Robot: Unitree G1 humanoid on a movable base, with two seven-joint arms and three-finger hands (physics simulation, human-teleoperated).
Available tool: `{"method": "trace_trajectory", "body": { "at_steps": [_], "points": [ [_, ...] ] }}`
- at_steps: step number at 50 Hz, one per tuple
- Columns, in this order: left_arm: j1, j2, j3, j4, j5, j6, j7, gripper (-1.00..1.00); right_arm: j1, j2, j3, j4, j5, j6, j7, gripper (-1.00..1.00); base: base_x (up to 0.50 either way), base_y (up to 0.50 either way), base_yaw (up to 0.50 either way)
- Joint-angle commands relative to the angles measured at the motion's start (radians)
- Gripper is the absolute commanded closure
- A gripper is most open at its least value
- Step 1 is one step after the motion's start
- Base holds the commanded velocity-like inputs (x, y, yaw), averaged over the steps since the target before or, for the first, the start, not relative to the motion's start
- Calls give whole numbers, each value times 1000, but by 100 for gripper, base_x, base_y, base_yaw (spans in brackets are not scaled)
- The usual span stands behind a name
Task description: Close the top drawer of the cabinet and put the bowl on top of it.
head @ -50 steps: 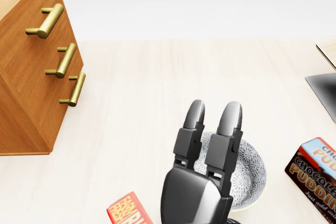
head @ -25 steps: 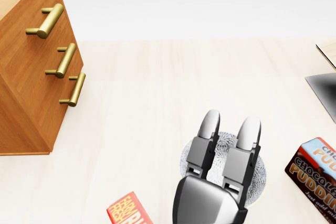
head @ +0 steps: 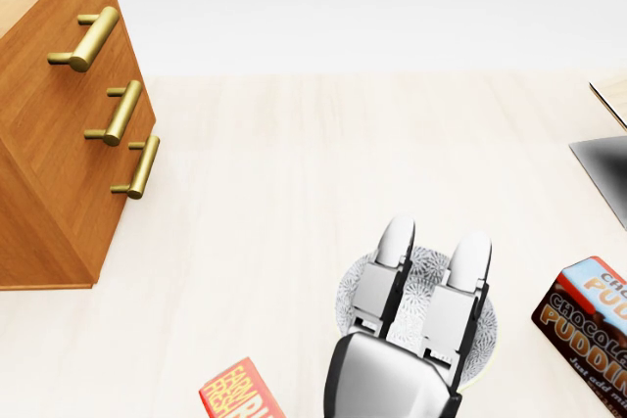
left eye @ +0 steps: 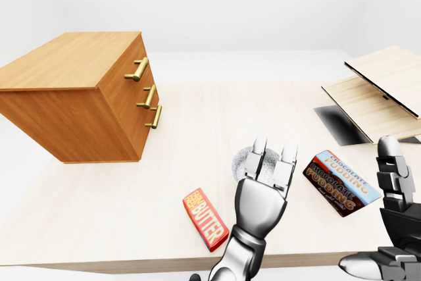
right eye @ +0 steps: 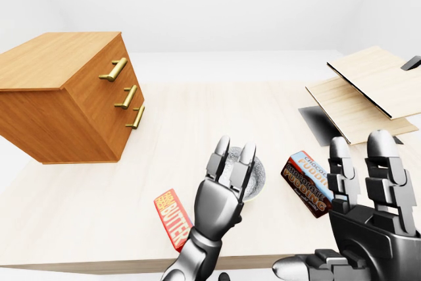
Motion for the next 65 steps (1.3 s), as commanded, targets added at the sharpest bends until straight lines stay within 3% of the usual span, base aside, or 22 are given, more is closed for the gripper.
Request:
{"method": "trace_trajectory", "body": {
  "at_steps": [1,21,38,49,65],
  "points": [
    [2,0,9,12,32,0,0,-100,2,2,1,-3,-1,0,3,-100,0,0,0],
    [-75,-38,143,144,14,0,0,-100,4,8,-2,-7,-1,0,12,-100,0,0,0],
    [-96,-58,171,219,11,0,0,-100,5,10,-10,-7,7,0,17,-100,0,0,0],
    [-149,-86,225,353,-14,0,0,-100,2,6,-11,-5,9,0,13,-100,0,0,0],
    [-156,-98,234,396,-9,0,0,-100,2,5,-21,-10,20,0,12,-100,0,0,0]
  ]
}}
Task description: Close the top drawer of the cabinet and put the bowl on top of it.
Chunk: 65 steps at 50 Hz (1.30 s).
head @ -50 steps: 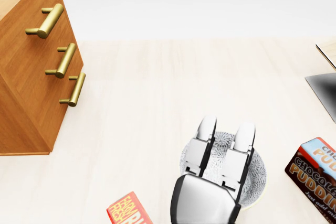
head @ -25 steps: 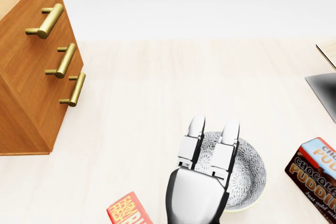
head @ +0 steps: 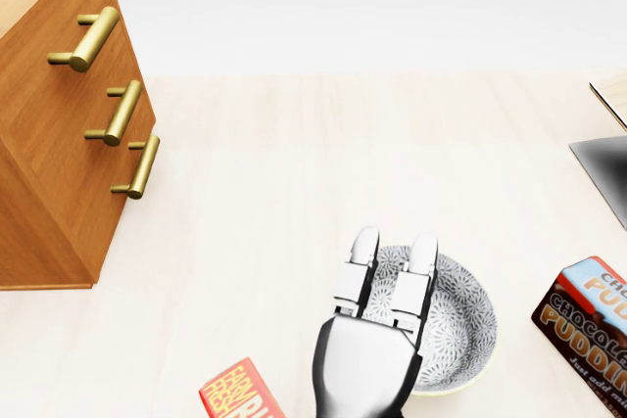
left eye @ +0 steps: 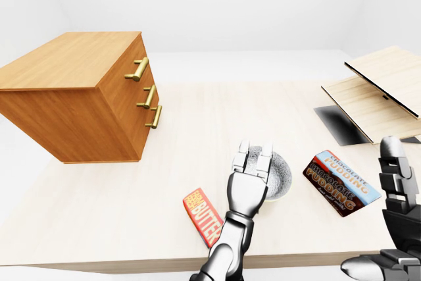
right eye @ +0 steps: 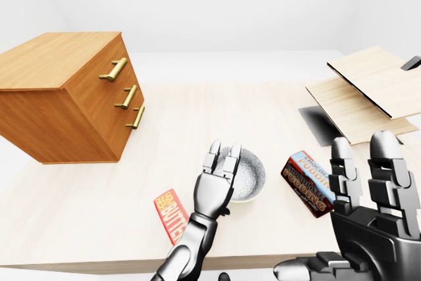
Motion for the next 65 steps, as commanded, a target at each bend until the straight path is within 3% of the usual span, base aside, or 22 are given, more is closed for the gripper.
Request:
{"method": "trace_trajectory", "body": {
  "at_steps": [1,5,6,31,38,47,56,62,65],
  "points": [
    [-15,-11,15,48,0,0,0,-100,-2,-2,-7,-2,7,0,-2,-100,0,0,0],
    [-10,-11,12,48,4,0,0,-100,-3,-2,-4,-2,3,0,-2,-100,0,0,0],
    [-10,-9,13,47,5,0,0,100,-2,-1,-4,-2,3,0,-1,-100,0,0,0],
    [-22,-12,29,100,18,0,0,100,0,1,-7,-1,7,0,3,-100,0,0,0],
    [-8,-1,15,44,43,0,0,100,-1,1,3,1,-5,0,-2,-100,0,0,0],
    [46,32,-50,-137,110,0,-3,100,4,5,2,-7,-2,0,2,-100,0,0,0],
    [84,65,-106,-306,186,0,-113,100,2,6,9,-10,-11,0,0,-100,0,0,0],
    [100,75,-134,-379,198,0,-127,100,11,17,17,-15,-21,0,9,-100,0,0,0],
    [109,87,-152,-445,224,0,-174,100,5,15,30,-9,-37,0,7,-100,0,0,0]
  ]
}}
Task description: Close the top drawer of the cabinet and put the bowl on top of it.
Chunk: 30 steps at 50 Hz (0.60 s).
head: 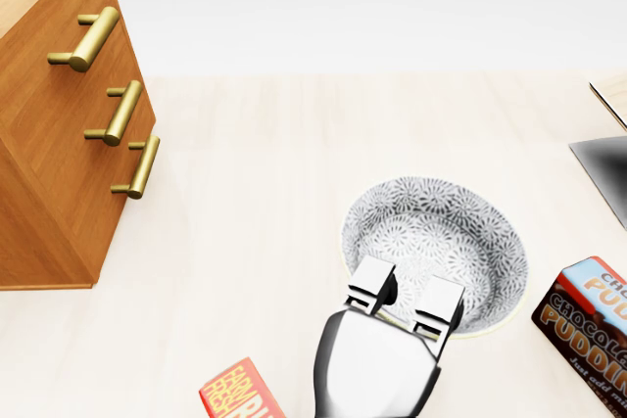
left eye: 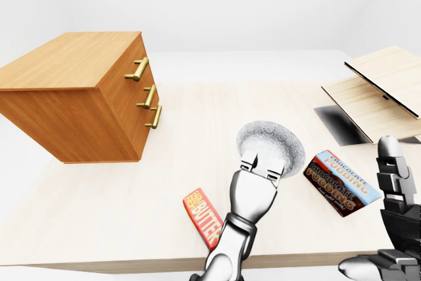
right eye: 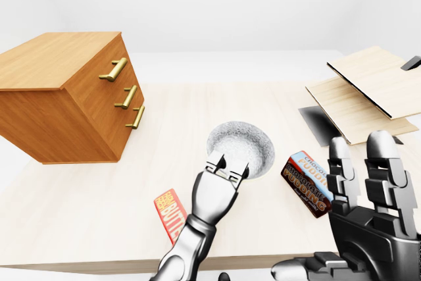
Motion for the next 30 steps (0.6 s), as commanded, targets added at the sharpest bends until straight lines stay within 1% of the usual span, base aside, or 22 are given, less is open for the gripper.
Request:
{"method": "trace_trajectory", "body": {
  "at_steps": [1,4,5,8,9,13,15,19,21,23,24,29,30],
  "points": [
    [39,36,-73,-230,72,0,-83,100,1,6,21,3,-25,0,3,-100,0,0,0],
    [50,47,-83,-283,88,0,-117,100,6,7,23,4,-24,0,7,-100,0,0,0],
    [52,53,-86,-311,90,0,-143,100,6,8,24,5,-25,0,7,-100,0,0,0],
    [49,58,-85,-334,83,0,-164,100,7,8,28,7,-29,0,6,-100,0,0,0],
    [41,54,-77,-350,87,0,-189,100,8,9,30,9,-31,0,8,-100,0,0,0],
    [14,46,-38,-365,94,0,-240,100,3,5,38,16,-38,0,3,-100,0,0,0],
    [18,48,-30,-376,89,0,-243,100,4,2,41,18,-40,0,0,-100,0,0,0],
    [7,44,-7,-415,106,0,-285,100,13,6,42,15,-36,0,5,-100,0,0,0],
    [5,41,-2,-424,111,0,-294,100,13,7,41,14,-35,0,6,-100,0,0,0],
    [-1,41,12,-458,121,0,-327,100,14,8,39,13,-34,0,7,-100,0,0,0],
    [-3,42,18,-477,110,0,-324,100,14,8,39,13,-34,0,8,-100,0,0,0],
    [-11,40,37,-524,110,0,-361,100,14,14,59,18,-58,0,11,-100,0,0,0],
    [-18,40,49,-528,116,0,-367,100,14,14,65,21,-65,0,10,-100,0,0,0]
  ]
}}
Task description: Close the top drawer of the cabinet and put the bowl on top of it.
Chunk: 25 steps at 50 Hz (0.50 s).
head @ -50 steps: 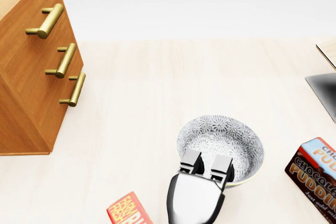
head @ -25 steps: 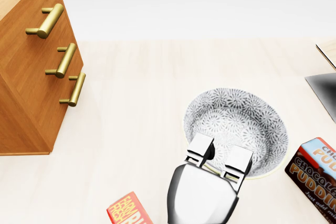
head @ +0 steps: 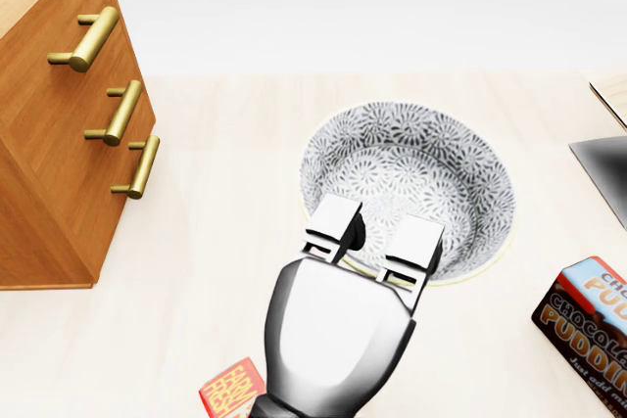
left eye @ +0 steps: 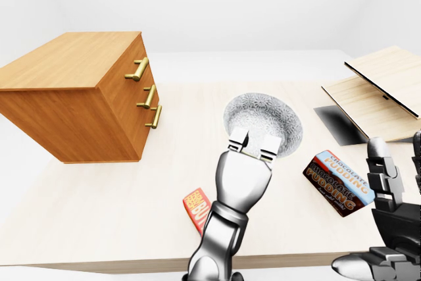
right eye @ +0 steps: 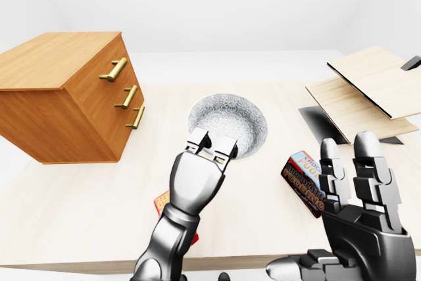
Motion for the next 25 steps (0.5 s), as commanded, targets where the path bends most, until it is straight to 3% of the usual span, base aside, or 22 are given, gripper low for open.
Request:
{"method": "trace_trajectory", "body": {
  "at_steps": [1,9,14,25],
  "points": [
    [-34,-7,58,-124,26,0,-84,100,2,4,28,9,-28,0,1,-100,0,0,0],
    [-103,-39,148,-179,50,0,-196,100,1,-6,37,17,-31,0,-9,-100,0,0,0],
    [-117,-53,165,-231,76,0,-255,100,4,-10,41,17,-30,0,-11,-100,0,0,0],
    [-242,-85,290,-312,118,0,-415,100,5,-12,48,16,-34,0,-16,-100,0,0,0]
  ]
}}
